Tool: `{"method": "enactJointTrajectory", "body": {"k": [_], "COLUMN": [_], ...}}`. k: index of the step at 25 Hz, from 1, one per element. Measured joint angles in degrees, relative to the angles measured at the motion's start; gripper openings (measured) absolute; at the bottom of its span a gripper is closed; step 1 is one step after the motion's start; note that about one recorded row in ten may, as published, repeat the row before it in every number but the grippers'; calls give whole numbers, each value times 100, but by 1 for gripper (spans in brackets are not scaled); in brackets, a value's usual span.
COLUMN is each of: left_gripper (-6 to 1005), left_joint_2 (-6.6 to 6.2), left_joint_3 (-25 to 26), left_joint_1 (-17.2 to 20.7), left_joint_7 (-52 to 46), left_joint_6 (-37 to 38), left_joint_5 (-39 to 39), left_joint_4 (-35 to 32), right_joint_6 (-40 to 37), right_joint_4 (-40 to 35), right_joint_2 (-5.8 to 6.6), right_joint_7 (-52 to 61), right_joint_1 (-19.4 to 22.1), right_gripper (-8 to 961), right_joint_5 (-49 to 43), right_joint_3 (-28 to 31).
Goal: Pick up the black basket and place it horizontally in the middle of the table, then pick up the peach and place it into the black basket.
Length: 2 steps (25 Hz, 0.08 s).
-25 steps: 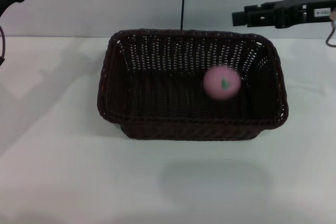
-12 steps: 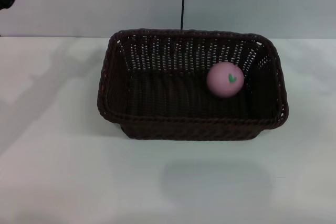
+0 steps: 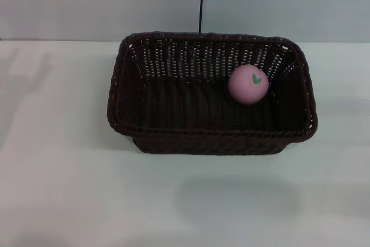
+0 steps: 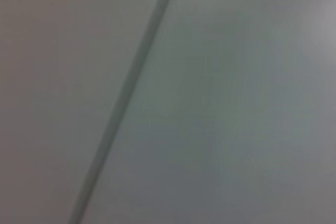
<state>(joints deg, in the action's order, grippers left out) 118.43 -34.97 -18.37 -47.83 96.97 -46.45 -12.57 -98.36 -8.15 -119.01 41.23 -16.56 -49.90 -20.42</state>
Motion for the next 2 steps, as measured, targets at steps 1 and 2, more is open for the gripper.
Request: {"method": "enactJointTrajectory", "body": {"k": [1, 2], "left_gripper": [829, 829], "left_joint_2": [0, 0], "left_joint_3": [136, 281], "left_joint_1": [2, 12], "left_joint_7": [114, 262], "left_joint_6": [70, 150], "left_joint_5": [1, 2], "left_joint_4": [93, 194], "right_joint_6": [0, -2], "right_joint_4": [0, 76], "right_joint_2": [0, -2], "right_joint_7": [0, -78], "right_joint_1": [0, -7], "right_gripper": [562, 562], "right_joint_5": [0, 2], "right_joint_3": [0, 117]}}
